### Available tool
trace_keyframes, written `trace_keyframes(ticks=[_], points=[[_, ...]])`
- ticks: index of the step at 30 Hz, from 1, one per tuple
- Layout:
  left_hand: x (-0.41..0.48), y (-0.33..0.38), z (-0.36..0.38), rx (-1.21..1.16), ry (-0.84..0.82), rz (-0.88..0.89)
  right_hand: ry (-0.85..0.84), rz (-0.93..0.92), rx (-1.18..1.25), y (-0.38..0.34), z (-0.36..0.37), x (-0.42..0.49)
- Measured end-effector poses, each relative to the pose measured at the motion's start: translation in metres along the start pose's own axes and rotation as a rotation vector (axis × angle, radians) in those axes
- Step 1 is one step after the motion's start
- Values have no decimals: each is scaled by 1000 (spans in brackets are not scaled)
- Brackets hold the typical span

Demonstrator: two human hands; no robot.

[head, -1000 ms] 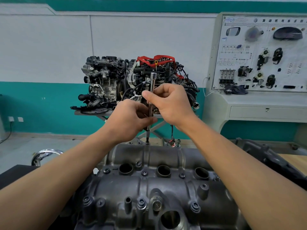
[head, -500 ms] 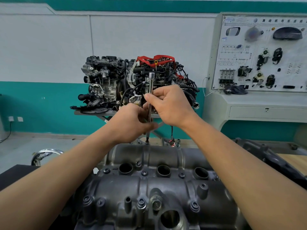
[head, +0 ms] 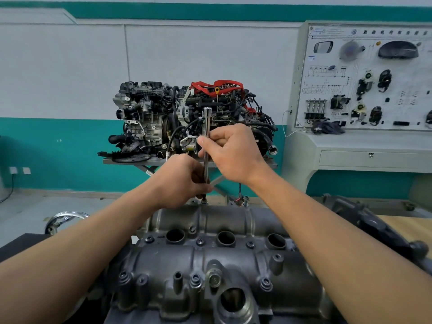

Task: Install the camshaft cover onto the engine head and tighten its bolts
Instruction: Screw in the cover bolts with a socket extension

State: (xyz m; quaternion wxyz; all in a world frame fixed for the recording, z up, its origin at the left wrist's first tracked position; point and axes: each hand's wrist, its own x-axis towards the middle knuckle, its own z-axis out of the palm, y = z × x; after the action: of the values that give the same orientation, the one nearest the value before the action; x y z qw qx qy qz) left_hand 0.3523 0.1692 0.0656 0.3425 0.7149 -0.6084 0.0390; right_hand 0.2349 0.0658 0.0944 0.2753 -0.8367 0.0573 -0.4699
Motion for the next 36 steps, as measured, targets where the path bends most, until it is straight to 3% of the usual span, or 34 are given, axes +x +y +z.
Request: trace_keyframes(ticks=[6,10,14,17,25,36], points=[[1,0,0,-15,30,36,12,-8,15,4,-3,4],[9,0,-3,-161,258,21,180,79,183,7,-15,18],[10,13,1,-184,132,29,115,64,73,4,-24,15],[20,35,-3,-233,59,106,171,-7,47,-5,-43,21],[46,55,28,-392,28,110,206,33,29,12,-61,9],[47,43,54,-314,45,178,188,143,60,37,-63,-12]])
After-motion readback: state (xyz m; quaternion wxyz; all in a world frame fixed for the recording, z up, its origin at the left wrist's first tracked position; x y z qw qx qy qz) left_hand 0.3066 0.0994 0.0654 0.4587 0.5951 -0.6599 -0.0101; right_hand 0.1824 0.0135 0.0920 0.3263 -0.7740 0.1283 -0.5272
